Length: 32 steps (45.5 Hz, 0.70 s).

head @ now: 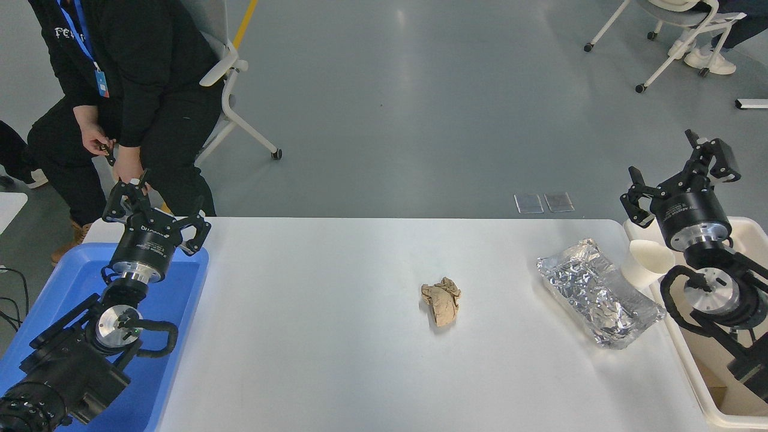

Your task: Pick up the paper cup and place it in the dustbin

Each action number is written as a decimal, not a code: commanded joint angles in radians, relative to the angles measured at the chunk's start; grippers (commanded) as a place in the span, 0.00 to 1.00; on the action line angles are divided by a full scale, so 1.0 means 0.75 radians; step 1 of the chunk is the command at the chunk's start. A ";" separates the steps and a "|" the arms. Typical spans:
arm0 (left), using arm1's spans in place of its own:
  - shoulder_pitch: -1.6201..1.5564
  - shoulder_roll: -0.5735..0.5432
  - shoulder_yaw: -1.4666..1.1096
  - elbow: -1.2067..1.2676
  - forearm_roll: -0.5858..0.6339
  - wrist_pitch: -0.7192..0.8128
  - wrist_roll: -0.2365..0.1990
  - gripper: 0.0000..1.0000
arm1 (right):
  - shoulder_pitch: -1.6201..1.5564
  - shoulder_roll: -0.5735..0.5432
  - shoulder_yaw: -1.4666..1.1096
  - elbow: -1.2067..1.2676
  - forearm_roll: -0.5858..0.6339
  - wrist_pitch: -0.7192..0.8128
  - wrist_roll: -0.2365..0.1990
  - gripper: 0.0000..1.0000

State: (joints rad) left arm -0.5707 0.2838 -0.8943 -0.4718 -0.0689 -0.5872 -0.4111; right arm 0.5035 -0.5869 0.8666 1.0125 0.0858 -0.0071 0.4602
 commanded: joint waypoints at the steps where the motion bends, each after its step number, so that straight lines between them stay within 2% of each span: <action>1: 0.000 0.000 0.000 -0.001 0.000 0.000 0.000 0.99 | 0.002 -0.003 -0.002 0.000 0.000 -0.001 0.000 1.00; 32: -0.002 0.000 0.000 0.001 0.000 0.002 0.000 0.99 | 0.046 -0.046 -0.092 0.000 0.004 -0.001 -0.002 1.00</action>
State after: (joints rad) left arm -0.5713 0.2838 -0.8943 -0.4714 -0.0689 -0.5859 -0.4111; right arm 0.5180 -0.5975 0.8441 1.0124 0.0879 -0.0076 0.4591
